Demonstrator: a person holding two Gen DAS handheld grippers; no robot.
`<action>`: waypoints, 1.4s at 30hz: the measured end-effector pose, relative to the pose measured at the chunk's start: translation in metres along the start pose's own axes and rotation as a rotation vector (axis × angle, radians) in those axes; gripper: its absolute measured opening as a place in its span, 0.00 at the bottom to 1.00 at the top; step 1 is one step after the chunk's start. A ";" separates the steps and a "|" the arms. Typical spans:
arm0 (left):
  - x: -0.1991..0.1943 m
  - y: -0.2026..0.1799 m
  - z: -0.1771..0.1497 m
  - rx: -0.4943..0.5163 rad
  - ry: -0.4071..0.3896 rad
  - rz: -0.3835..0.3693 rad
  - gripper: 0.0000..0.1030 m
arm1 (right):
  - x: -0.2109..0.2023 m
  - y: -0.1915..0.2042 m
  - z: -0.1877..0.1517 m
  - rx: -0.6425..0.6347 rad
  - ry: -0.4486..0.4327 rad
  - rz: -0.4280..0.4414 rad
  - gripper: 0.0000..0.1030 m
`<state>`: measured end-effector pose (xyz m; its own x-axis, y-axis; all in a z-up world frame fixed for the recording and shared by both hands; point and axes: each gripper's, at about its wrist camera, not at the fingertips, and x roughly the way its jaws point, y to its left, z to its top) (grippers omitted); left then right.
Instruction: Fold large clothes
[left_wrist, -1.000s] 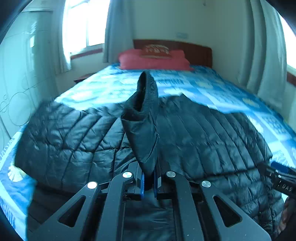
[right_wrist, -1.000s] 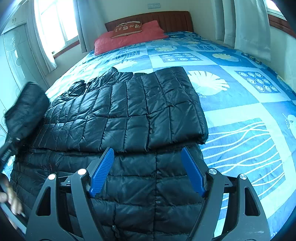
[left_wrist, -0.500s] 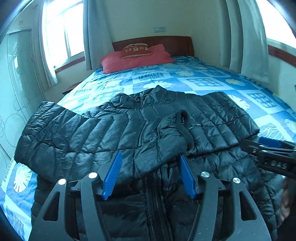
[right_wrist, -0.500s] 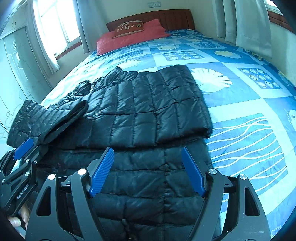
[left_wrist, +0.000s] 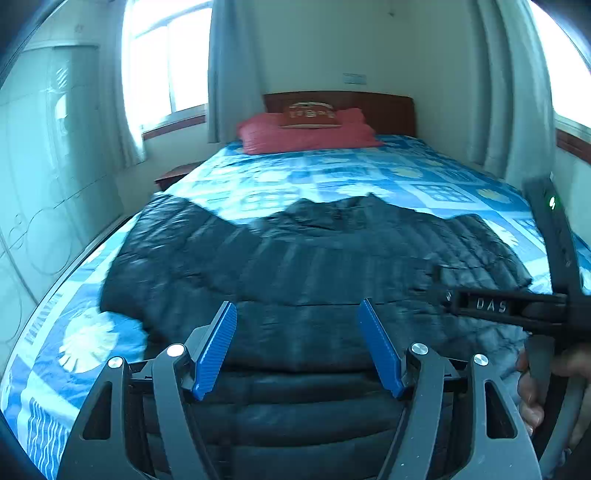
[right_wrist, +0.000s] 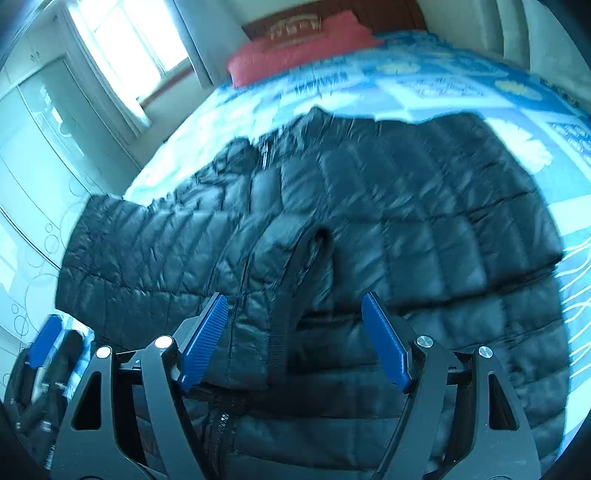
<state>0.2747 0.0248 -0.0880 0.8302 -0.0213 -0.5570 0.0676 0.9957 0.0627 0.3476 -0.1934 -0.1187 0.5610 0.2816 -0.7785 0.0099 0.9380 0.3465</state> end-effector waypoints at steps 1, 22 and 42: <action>0.001 0.010 -0.002 -0.012 0.002 0.015 0.66 | 0.009 0.003 -0.003 0.012 0.032 -0.002 0.73; 0.024 0.114 0.004 -0.160 0.030 0.134 0.66 | -0.041 -0.082 0.057 -0.088 -0.111 -0.276 0.16; 0.127 0.113 0.040 -0.058 0.132 0.181 0.66 | -0.002 -0.060 0.078 -0.136 -0.159 -0.279 0.56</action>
<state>0.4101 0.1306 -0.1189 0.7463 0.1659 -0.6446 -0.1106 0.9859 0.1256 0.4110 -0.2655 -0.0972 0.6741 -0.0140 -0.7385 0.0761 0.9958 0.0506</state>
